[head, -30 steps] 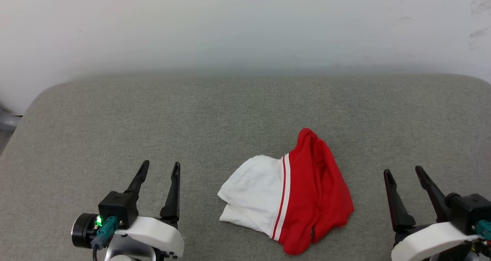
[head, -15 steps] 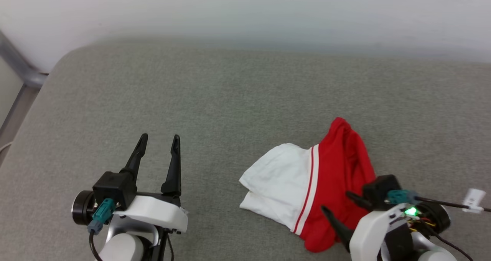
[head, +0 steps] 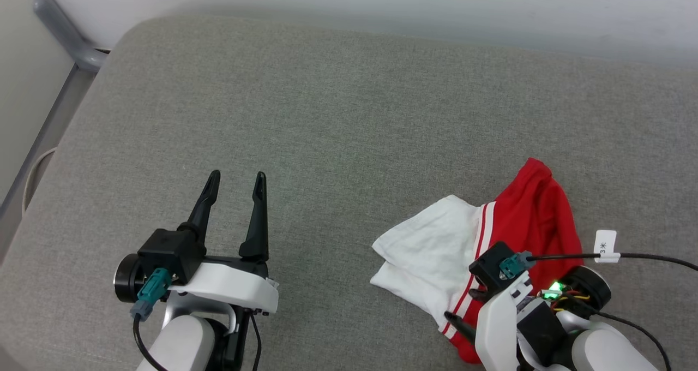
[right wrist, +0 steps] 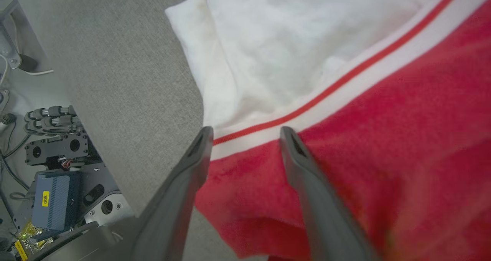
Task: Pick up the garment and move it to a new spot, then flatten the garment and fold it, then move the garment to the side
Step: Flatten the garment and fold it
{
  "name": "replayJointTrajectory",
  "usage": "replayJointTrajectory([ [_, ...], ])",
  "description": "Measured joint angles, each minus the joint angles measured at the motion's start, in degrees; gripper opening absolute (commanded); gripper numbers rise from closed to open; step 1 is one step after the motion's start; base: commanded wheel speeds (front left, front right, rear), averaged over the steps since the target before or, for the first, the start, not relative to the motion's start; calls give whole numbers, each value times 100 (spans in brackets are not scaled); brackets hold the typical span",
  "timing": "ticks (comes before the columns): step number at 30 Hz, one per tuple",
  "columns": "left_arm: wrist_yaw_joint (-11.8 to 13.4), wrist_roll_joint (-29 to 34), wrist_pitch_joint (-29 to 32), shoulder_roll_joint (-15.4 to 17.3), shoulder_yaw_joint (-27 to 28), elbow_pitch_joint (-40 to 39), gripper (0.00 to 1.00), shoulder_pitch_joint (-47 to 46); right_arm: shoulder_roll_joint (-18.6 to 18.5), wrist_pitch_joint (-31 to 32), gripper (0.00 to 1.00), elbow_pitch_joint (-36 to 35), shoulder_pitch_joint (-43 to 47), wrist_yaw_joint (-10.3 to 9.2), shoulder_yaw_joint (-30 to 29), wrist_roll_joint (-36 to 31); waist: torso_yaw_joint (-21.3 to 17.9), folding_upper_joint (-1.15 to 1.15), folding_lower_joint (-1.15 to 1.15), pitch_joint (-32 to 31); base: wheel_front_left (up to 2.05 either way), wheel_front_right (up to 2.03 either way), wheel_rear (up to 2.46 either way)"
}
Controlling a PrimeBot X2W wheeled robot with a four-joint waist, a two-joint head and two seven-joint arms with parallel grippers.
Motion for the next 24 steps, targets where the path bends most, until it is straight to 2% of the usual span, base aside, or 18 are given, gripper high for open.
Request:
replayJointTrajectory([
  [1, -23, 40, -1, -44, 29, 10, 100, -1, -9, -10, 0, 3, -53, 1, 16, 37, 27, 0, 0, 24, 0, 0, 0],
  [7, -78, 148, -9, -80, 182, 7, 100, 37, 43, -328, 0, -178, -192, 1, -111, 62, -73, 0, 0, -29, 0, 0, 0],
  [11, -158, 194, -12, -88, 213, 13, 100, 66, 141, -530, 0, -338, -184, 1, -468, 26, -214, 0, 0, -102, 0, 0, 0],
  [16, -175, 244, -18, -80, 259, 16, 100, 100, 323, -822, 0, -538, -3, 1, -1232, -96, -438, 0, 0, -180, 0, 0, 0],
  [24, -191, 279, -18, -38, 282, 43, 100, 159, 1032, -1840, 0, -706, 672, 0, -2607, -461, -759, 0, 0, -305, 0, 0, 0],
])
